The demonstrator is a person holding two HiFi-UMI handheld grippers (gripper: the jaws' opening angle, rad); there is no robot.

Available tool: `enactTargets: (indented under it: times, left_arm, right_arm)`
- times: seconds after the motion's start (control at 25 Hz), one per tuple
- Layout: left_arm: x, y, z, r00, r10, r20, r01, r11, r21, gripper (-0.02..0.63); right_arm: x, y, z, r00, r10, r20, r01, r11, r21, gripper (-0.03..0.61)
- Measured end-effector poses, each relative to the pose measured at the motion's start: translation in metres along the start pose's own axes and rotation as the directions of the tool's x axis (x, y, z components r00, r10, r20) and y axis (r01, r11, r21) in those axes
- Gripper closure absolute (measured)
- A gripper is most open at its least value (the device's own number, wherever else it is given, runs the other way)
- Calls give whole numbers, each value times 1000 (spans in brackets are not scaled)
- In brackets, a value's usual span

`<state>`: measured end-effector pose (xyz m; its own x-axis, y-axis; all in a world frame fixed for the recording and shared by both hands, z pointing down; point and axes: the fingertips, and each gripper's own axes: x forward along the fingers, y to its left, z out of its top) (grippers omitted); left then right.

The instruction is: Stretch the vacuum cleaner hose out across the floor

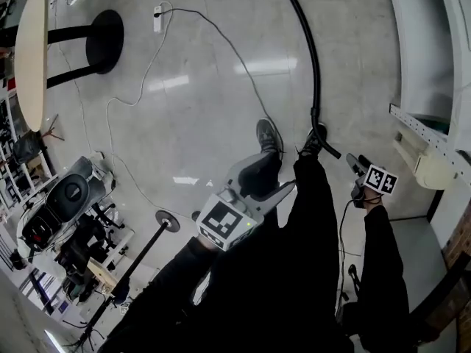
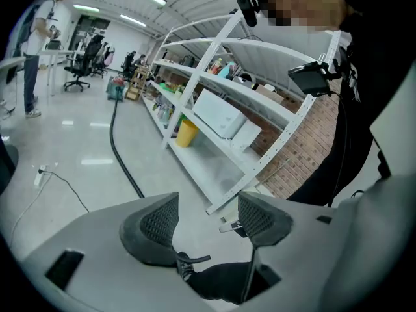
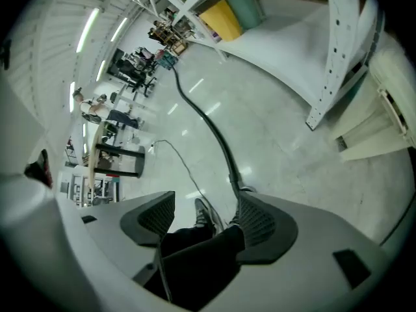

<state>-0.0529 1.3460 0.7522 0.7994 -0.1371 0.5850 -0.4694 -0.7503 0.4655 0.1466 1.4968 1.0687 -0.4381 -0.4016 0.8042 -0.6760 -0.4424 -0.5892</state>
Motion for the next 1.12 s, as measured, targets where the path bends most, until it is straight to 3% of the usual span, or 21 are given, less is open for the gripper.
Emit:
enactTargets:
  times: [0.16, 0.36, 0.48, 0.64, 0.72, 0.84, 0.96, 1.12]
  left_arm:
    - [-14, -16, 48, 998, 25, 54, -29, 998, 63, 313]
    - [-63, -60, 96, 993, 61, 100, -71, 993, 99, 314]
    - [-91, -80, 116, 988, 77, 134, -90, 992, 93, 314]
    - [-110, -80, 153, 965, 97, 244, -117, 991, 67, 314]
    - [-131, -89, 152, 959, 87, 269, -95, 995, 18, 314]
    - [-160, -94, 164, 943, 80, 322, -82, 997, -8, 314]
    - [-187, -90, 180, 924, 92, 372, -121, 991, 53, 314]
    - [-212, -91, 200, 895, 109, 432, -191, 970, 150, 315]
  right_arm:
    - [-34, 89, 24, 987, 164, 5, -163, 984, -72, 267]
    - [-121, 225, 36, 936, 352, 18, -341, 915, -214, 282]
    - [-179, 301, 49, 897, 440, 33, -399, 842, -362, 375]
    - [-236, 386, 94, 820, 567, 76, -435, 704, -561, 545]
    - [-265, 419, 84, 797, 596, 97, -427, 671, -607, 552]
    - [-299, 467, 84, 794, 592, 136, -348, 627, -696, 555]
    - [-326, 516, 94, 789, 579, 206, -211, 570, -794, 563]
    - [-370, 577, 98, 720, 636, 276, -48, 443, -895, 563]
